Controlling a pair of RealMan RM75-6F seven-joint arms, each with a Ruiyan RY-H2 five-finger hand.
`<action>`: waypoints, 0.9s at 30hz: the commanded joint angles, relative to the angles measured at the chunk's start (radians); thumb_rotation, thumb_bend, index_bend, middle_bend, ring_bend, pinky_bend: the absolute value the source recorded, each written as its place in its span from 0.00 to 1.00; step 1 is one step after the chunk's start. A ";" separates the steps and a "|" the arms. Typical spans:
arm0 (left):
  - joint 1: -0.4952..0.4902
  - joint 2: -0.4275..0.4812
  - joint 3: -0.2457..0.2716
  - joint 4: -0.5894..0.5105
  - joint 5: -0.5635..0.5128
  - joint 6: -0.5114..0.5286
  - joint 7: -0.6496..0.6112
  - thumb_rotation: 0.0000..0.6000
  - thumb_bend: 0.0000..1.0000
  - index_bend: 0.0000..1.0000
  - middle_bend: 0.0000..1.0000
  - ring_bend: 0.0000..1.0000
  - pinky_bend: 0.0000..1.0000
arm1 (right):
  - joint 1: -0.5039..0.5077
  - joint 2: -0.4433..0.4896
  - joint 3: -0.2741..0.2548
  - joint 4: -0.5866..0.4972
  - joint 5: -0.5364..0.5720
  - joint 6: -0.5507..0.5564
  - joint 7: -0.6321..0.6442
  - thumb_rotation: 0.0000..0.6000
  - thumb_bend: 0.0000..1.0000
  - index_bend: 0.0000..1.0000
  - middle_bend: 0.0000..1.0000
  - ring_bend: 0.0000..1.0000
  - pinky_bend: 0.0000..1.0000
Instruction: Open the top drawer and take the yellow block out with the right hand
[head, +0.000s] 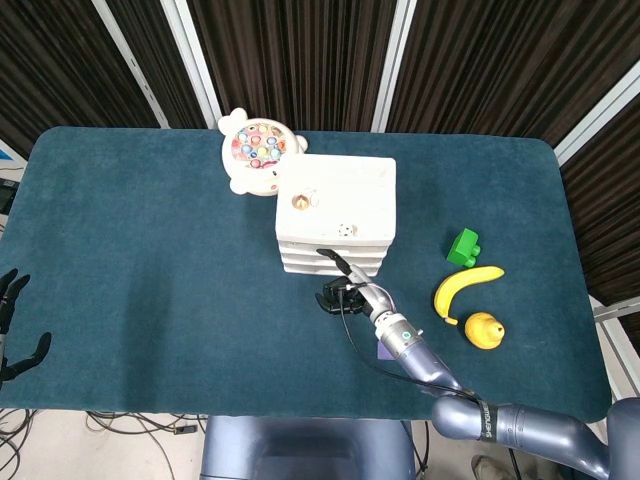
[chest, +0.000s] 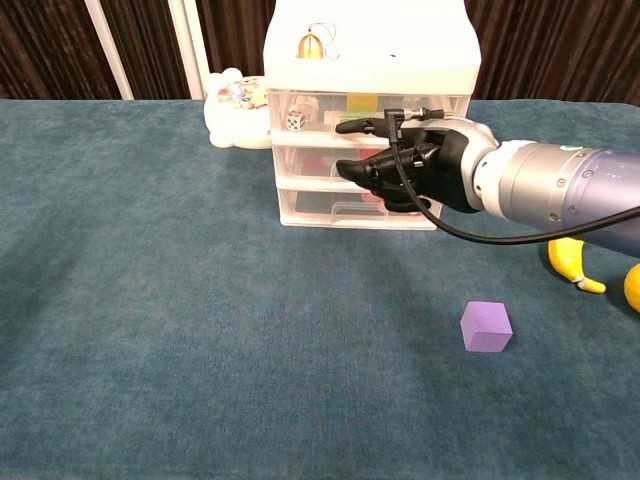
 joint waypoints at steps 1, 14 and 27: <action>0.000 0.000 0.000 0.000 0.000 0.000 0.001 1.00 0.36 0.04 0.00 0.00 0.00 | 0.001 -0.004 0.005 0.004 0.001 -0.006 0.011 1.00 0.49 0.00 0.81 0.91 0.99; 0.000 -0.001 -0.002 0.000 -0.003 -0.001 0.003 1.00 0.36 0.04 0.00 0.00 0.00 | 0.008 -0.005 0.014 0.023 -0.011 -0.039 0.043 1.00 0.49 0.00 0.81 0.91 0.99; 0.003 -0.003 -0.006 -0.002 -0.011 0.003 0.009 1.00 0.36 0.04 0.00 0.00 0.00 | 0.015 -0.005 0.018 0.034 -0.007 -0.051 0.049 1.00 0.51 0.00 0.81 0.91 0.99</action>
